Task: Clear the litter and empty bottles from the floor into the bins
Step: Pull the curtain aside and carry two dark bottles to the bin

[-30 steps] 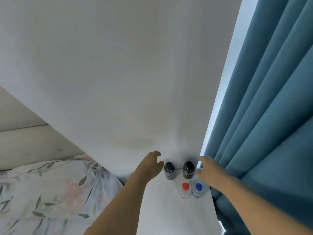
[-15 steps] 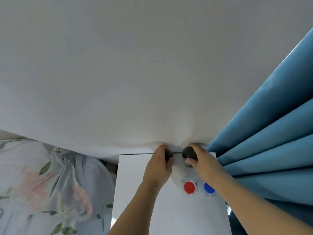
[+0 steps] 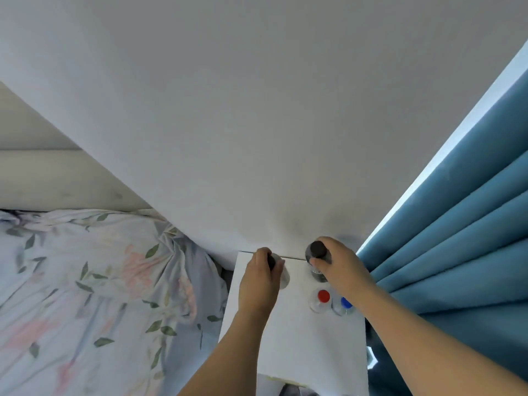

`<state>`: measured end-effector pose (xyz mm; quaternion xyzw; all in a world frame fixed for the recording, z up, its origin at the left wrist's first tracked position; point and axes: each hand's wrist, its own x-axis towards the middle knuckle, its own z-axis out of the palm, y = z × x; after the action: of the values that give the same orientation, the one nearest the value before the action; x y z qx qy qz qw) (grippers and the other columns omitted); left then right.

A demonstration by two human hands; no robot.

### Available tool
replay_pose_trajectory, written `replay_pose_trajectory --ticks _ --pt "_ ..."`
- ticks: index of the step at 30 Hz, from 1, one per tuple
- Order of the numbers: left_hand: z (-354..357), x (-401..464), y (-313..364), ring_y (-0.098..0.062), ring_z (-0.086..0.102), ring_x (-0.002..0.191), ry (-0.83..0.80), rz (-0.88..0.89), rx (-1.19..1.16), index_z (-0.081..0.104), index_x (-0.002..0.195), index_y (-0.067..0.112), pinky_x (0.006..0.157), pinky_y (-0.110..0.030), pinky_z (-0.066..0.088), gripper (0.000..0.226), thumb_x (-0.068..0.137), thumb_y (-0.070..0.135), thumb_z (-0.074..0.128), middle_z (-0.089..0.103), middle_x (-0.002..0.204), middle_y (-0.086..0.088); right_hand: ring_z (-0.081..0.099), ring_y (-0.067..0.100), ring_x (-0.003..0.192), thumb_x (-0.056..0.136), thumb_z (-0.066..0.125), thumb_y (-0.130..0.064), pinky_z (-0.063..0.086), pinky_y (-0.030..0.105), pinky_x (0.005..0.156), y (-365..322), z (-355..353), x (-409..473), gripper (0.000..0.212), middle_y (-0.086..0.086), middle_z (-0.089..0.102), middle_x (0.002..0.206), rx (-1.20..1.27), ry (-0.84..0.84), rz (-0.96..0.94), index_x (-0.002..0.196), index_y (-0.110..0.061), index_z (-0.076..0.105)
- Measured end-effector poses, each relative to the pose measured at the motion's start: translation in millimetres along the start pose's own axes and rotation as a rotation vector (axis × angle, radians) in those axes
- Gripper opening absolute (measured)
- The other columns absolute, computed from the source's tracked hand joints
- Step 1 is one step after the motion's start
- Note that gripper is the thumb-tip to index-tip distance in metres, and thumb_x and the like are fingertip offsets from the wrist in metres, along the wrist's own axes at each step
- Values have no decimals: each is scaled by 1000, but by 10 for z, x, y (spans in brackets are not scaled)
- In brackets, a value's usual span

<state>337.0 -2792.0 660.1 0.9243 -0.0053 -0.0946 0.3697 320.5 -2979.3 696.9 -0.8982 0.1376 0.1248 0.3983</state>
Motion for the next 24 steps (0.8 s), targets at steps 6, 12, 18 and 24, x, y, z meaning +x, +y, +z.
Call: replay_pose_trajectory --ticks 6,12,18,24 --pt "-993 -571 303 -16 56 95 253 -31 -101 45 116 25 76 -39 51 25 97 41 50 57 104 8 57 11 98 88 64 -30 52 33 87 -1073 -267 -492 23 -13 60 106 122 72 -218 110 -32 55" --pt "-1893 -1240 50 -15 55 89 556 -75 -145 48 119 21 73 -33 45 27 97 35 55 58 102 6 57 12 91 88 64 -28 51 33 81 -2075 109 -1034 16 -9 60 102 200 14 -471 103 -27 58" --pt "-2826 -2245 -617 -18 55 77 857 -228 -158 45 114 22 60 -33 44 24 96 35 56 51 85 8 57 16 94 88 65 -29 48 32 80 -2937 935 -1781 18 -5 62 102 221 -173 -620 104 -25 59" --pt "-3671 -3579 -1353 -2 57 75 1174 -406 -220 46 119 24 58 -26 46 29 95 37 59 55 88 17 53 4 81 89 62 -25 38 14 60 -3685 1947 -2770 12 -6 60 98 217 -356 -770 100 -23 59"
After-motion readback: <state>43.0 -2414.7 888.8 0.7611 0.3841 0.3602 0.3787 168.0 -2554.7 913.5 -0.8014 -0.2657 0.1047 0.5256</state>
